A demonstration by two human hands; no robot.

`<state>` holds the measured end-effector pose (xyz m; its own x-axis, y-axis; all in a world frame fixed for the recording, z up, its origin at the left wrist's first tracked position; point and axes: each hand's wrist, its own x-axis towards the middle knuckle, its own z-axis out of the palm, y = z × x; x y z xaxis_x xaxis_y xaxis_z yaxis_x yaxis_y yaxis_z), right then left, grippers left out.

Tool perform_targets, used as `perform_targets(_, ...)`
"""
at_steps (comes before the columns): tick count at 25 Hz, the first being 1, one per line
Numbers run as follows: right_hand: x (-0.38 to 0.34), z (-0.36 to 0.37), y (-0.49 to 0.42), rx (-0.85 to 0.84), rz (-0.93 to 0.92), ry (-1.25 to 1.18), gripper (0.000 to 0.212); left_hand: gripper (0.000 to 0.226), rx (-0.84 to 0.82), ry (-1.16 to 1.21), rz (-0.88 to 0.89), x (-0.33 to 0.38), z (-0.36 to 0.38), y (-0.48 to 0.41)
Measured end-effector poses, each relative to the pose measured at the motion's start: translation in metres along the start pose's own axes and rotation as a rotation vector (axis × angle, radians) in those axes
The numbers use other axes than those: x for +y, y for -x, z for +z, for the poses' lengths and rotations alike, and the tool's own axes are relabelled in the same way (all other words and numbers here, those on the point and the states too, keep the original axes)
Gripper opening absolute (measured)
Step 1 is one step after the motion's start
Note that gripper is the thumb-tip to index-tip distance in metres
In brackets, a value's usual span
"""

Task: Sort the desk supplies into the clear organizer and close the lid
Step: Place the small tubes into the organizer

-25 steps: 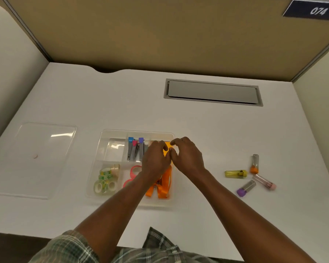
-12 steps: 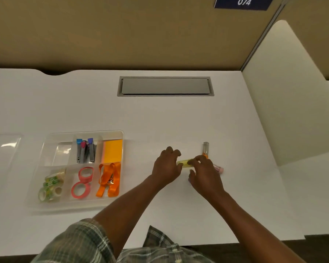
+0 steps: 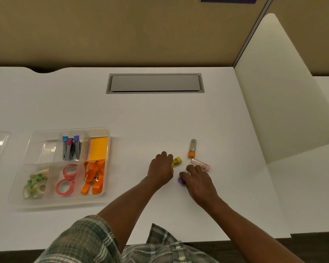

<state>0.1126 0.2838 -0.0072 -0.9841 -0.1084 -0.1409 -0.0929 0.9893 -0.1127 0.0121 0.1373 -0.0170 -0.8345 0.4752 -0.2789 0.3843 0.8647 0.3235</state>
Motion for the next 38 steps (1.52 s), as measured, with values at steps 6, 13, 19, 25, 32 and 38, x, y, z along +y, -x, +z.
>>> perform_targets(6, -0.012, -0.013, -0.017, 0.077, 0.336, -0.574, 0.024, 0.023, 0.015, 0.66, -0.325, -0.021, -0.02, 0.015)
perform_targets(13, -0.078, -0.051, -0.065, -0.085, 0.612, -1.596, 0.017, 0.032, -0.099, 1.636, -0.511, -0.068, -0.059, 0.045)
perform_targets(19, -0.161, -0.062, -0.11, -0.191, 0.555, -1.644, 0.021, 0.041, -0.031, 1.516, -0.428, -0.14, -0.092, 0.072)
perform_targets(25, -0.266, -0.066, -0.166, -0.341, 0.506, -1.555, 0.025, 0.037, 0.126, 1.346, -0.556, -0.235, -0.125, 0.1)
perform_targets(32, -0.377, -0.063, -0.235, -0.418, 0.385, -1.499, 0.036, 0.045, 0.272, 1.319, -0.724, -0.339, -0.165, 0.112)
perform_targets(38, -0.417, -0.056, -0.273, -0.537, 0.486, -1.439, 0.028, 0.062, 0.204, 1.366, -0.818, -0.374, -0.176, 0.095)
